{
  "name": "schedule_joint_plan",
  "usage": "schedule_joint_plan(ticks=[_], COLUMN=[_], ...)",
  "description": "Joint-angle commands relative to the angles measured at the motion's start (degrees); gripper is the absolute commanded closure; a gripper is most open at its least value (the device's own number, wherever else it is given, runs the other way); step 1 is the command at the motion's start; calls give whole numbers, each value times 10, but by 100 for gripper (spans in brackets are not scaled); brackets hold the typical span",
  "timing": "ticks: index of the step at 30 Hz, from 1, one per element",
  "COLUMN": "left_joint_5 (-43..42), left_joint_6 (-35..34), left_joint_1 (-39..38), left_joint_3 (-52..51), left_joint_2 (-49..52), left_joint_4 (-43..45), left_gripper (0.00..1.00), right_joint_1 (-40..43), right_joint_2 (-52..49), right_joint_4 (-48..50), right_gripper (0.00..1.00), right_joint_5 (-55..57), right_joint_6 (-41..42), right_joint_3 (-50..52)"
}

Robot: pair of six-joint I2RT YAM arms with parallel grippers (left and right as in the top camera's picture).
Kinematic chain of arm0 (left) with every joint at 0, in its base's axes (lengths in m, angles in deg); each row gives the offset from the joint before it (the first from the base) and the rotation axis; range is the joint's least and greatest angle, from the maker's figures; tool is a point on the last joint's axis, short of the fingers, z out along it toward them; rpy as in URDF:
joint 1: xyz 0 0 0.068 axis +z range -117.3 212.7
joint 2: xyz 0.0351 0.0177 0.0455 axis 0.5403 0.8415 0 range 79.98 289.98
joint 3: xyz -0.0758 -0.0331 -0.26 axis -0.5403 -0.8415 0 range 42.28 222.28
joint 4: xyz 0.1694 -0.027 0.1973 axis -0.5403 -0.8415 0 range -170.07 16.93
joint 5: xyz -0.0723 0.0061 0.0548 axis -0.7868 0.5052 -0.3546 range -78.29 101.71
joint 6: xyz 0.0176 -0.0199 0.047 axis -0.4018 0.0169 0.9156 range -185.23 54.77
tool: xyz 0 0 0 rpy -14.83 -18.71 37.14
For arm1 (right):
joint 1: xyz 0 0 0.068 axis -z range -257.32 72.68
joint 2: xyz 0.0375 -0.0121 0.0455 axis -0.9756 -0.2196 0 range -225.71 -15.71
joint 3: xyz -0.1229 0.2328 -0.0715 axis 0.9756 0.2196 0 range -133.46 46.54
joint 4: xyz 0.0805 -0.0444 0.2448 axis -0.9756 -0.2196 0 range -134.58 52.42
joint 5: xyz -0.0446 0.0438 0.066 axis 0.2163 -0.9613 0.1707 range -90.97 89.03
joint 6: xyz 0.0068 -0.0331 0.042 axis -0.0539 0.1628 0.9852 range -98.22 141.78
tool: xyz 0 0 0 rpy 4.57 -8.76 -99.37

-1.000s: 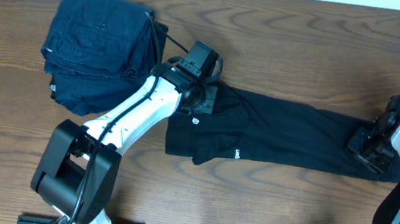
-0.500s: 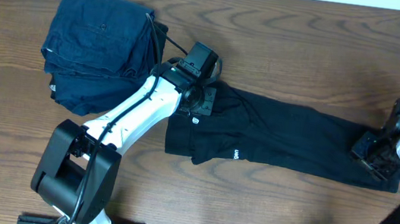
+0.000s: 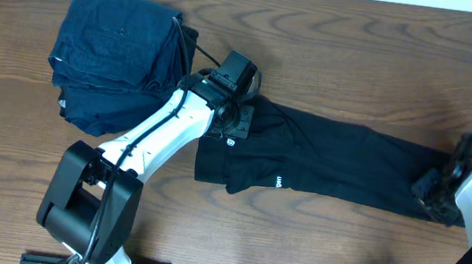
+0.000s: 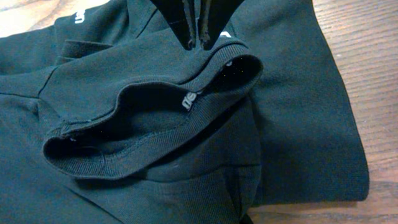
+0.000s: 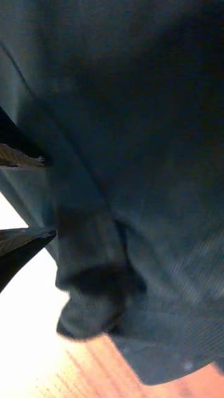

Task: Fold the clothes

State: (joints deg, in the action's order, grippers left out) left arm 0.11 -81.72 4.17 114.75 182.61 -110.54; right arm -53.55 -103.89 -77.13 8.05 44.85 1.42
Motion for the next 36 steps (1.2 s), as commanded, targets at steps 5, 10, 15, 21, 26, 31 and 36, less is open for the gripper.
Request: schedule_joint_plan(ticks=[5,10,15,21,26,31,36], left_joint_5=[7,7,7,7,7,7,7], left_joint_6=[8,8,8,8,8,8,8], left_joint_1=[3,6,7,7,7,7,7], left_joint_3=[-4,-3,-3,-3,-3,-3,-3], left_joint_2=[-8,-10,-10,-9,-9,-9,-8], left_joint_4=[-12,-10,-16,-29,-28,-29,-28], left_gripper=[93,93,93,93,93,93,93], right_joint_1=[34,34,34,49,87,128,156], right_joint_2=[-2,13,47,54,6,-49,-87], right_joint_4=[40,-7,-76,-45,-14,10,47], right_gripper=[72,67,61,32,32,31,34], right_joint_5=[-6,-79,-94,-110,-110,-111,-169], right_joint_6=[1,-39,-65,-116,-137,-138,-166], right_joint_3=[30,-30,-131,-131,-110,-99,-99])
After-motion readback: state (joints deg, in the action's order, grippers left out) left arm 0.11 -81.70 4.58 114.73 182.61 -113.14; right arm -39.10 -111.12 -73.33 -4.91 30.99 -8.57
